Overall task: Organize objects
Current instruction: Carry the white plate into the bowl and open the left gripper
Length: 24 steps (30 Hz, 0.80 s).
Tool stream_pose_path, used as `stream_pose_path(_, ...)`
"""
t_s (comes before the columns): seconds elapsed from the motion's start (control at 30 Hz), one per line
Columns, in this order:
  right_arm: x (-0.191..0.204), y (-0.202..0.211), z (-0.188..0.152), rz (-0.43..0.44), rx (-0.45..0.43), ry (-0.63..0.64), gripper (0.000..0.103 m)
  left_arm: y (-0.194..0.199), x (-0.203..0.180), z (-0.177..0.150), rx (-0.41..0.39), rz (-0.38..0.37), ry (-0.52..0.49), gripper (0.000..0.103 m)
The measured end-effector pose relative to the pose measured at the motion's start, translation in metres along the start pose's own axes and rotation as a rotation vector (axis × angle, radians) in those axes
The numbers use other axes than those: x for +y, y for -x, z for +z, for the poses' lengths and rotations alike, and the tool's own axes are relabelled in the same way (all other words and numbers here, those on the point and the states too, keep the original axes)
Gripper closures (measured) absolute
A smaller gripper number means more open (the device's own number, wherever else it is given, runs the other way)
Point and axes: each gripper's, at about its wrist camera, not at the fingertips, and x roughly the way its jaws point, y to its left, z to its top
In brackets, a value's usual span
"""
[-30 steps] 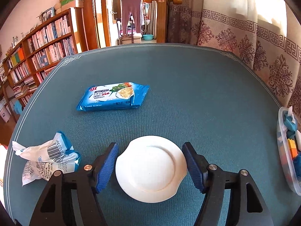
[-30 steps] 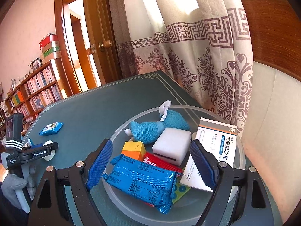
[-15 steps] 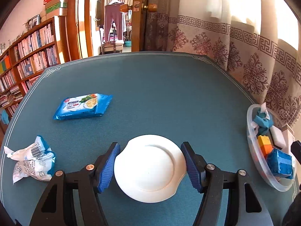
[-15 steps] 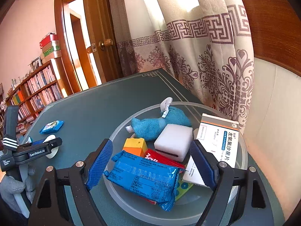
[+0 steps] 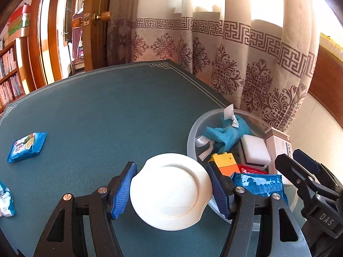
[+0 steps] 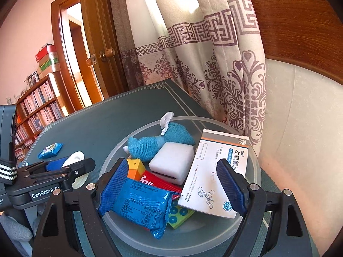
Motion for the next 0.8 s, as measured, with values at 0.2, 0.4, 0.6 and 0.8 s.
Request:
stream_pose_path(0.2, -0.01, -0.002, 0.002, -0.019, 0.001, -0.021, 0.018, -0.009, -0.018, 0.014, 0.003, -0.064, 0.0, 0.033)
stream_pose_path(0.4, -0.019, -0.003, 0.003, -0.034, -0.001, -0.041, 0.018, -0.019, -0.035, 0.023, 0.003, -0.109, -0.032, 0.033)
stream_pose_path(0.6, -0.025, -0.004, 0.003, -0.051, -0.004, -0.057, 0.018, -0.031, -0.047, 0.025, 0.012, -0.143, -0.042, 0.033)
stream_pose_path(0.8, -0.031, -0.005, 0.003, -0.066, -0.003, -0.073, 0.018, -0.034, -0.04, 0.024, 0.016, -0.16, -0.009, 0.021)
